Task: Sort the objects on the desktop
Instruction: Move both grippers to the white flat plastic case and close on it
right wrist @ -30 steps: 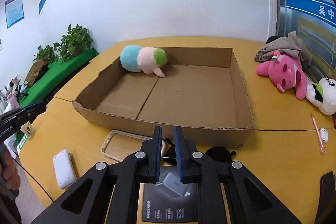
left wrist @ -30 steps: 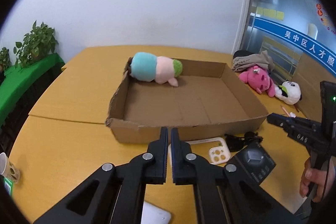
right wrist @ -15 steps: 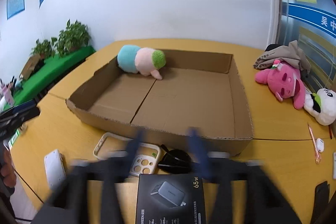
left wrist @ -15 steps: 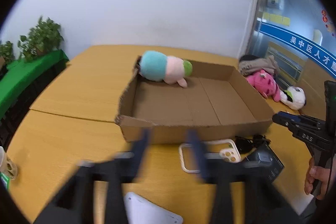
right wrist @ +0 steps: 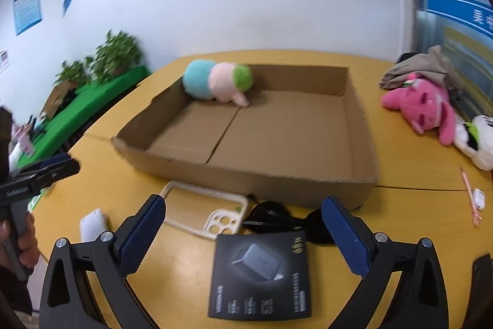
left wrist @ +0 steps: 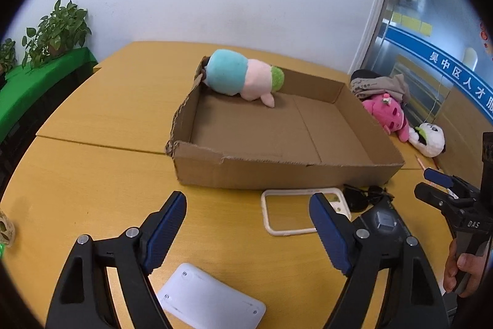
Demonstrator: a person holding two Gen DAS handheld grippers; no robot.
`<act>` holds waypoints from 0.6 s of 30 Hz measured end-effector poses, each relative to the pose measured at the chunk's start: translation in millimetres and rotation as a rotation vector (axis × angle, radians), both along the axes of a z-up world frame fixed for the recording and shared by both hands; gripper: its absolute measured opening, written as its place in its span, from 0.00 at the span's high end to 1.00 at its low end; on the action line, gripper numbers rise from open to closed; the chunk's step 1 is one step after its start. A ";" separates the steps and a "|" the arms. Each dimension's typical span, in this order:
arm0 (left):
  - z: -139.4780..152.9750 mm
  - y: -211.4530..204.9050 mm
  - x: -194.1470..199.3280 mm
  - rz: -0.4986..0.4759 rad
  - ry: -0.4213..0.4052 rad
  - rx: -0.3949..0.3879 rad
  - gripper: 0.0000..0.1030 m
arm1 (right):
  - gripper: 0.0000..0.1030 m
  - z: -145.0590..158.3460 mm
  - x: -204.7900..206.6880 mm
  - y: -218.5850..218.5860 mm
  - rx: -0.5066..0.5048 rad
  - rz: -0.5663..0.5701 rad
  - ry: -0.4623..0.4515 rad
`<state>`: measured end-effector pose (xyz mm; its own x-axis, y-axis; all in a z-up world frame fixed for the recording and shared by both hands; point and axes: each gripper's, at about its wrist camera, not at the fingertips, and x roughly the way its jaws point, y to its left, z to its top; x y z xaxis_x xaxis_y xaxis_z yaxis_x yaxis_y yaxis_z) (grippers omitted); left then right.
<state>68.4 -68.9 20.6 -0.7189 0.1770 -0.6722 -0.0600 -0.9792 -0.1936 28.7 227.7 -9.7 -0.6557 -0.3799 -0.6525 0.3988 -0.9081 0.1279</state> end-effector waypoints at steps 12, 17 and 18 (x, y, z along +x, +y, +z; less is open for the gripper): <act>-66.6 -46.3 7.5 0.083 -0.268 0.064 0.21 | 0.00 -67.3 30.8 -146.8 -0.059 0.510 -0.241; -96.5 -56.6 11.9 0.094 -0.361 0.099 0.21 | 0.00 -93.1 41.9 -187.2 -0.019 0.624 -0.301; -102.5 -57.6 12.5 0.088 -0.378 0.116 0.21 | 0.00 -97.7 42.7 -192.3 -0.010 0.633 -0.306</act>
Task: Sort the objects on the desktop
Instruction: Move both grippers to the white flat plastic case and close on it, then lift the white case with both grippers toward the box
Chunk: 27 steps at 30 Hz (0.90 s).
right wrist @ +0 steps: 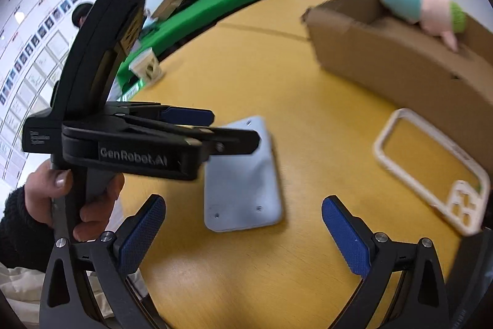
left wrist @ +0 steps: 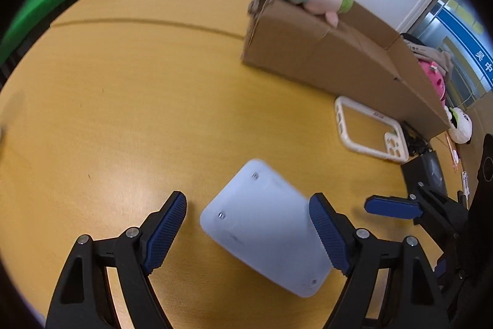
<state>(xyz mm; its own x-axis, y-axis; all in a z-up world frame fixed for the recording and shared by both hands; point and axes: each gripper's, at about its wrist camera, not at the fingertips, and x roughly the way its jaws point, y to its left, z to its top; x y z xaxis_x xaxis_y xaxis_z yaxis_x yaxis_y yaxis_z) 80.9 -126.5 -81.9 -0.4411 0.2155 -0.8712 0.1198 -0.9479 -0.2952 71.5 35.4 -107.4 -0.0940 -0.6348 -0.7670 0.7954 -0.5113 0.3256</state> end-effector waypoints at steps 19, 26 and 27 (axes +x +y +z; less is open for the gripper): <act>8.3 28.7 -1.2 -0.073 0.124 0.076 0.61 | 0.31 -19.9 20.1 -2.7 0.171 -0.072 0.146; 35.4 57.8 -8.8 -0.140 0.188 0.011 0.62 | 0.32 -2.3 14.4 18.2 0.138 -0.154 0.152; 40.5 61.9 -9.9 -0.152 0.199 0.002 0.62 | 0.32 1.7 12.6 21.9 0.129 -0.167 0.158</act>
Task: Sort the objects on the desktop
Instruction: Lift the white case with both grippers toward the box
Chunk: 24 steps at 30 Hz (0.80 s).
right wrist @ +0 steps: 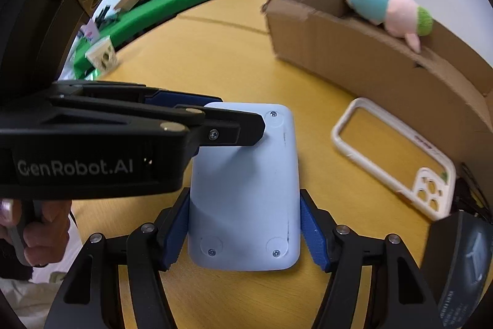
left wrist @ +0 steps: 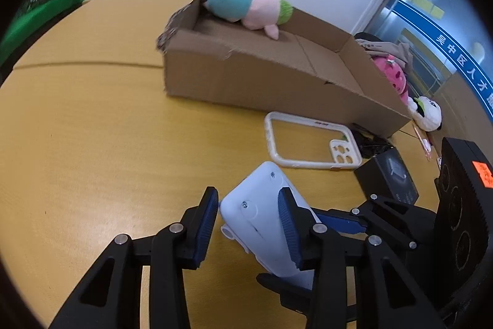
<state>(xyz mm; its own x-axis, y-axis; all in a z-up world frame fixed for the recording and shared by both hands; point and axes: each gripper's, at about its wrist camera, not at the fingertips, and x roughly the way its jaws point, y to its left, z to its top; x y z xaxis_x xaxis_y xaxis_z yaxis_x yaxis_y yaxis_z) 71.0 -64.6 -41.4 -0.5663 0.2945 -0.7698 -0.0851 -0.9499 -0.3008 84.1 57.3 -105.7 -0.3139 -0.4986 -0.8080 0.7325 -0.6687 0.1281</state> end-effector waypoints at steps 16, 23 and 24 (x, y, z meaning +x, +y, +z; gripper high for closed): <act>101.6 87.5 -31.0 -0.187 0.245 -0.108 0.62 | 0.32 93.1 -27.5 61.0 -0.143 -0.201 0.199; 136.3 124.3 -44.3 -0.271 0.333 -0.122 0.65 | 0.31 130.8 -39.4 95.3 -0.206 -0.294 0.286; 140.9 128.3 -46.2 -0.279 0.342 -0.121 0.67 | 0.31 134.2 -40.2 99.8 -0.211 -0.304 0.293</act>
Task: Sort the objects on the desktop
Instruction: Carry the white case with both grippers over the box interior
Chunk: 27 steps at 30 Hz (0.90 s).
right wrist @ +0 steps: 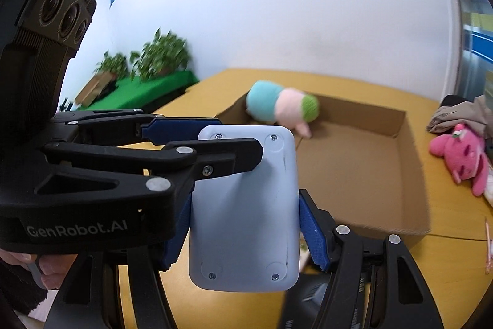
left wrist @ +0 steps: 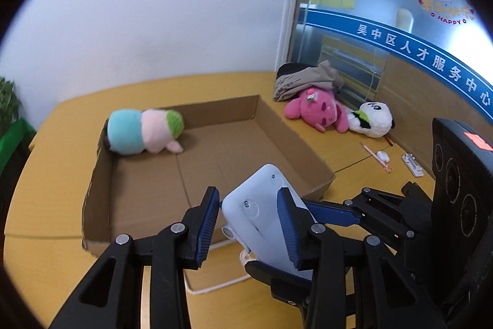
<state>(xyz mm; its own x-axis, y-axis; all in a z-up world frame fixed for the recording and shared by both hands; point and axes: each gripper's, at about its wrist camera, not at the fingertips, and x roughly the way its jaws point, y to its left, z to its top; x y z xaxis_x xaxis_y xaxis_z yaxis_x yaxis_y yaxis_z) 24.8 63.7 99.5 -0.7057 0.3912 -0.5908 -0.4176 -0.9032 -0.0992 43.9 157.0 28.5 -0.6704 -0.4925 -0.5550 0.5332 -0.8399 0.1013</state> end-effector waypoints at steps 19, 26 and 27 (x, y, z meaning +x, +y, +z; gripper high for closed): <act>26.9 16.0 -73.5 -0.084 -0.001 0.072 0.71 | 0.32 28.8 -58.0 30.0 -0.065 -0.069 0.003; 37.9 15.9 -116.5 -0.116 -0.005 0.104 0.72 | 0.32 44.1 -96.9 34.5 -0.048 -0.090 0.017; 38.7 14.7 -124.6 -0.120 -0.012 0.116 0.73 | 0.32 45.4 -104.4 35.3 -0.046 -0.093 0.018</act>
<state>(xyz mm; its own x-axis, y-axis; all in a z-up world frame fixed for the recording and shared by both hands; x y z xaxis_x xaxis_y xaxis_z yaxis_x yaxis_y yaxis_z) -99.8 78.4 138.2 -0.6427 0.5387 -0.5447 -0.5202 -0.8288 -0.2059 -60.6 192.4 73.9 -0.7239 -0.4528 -0.5206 0.4555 -0.8803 0.1322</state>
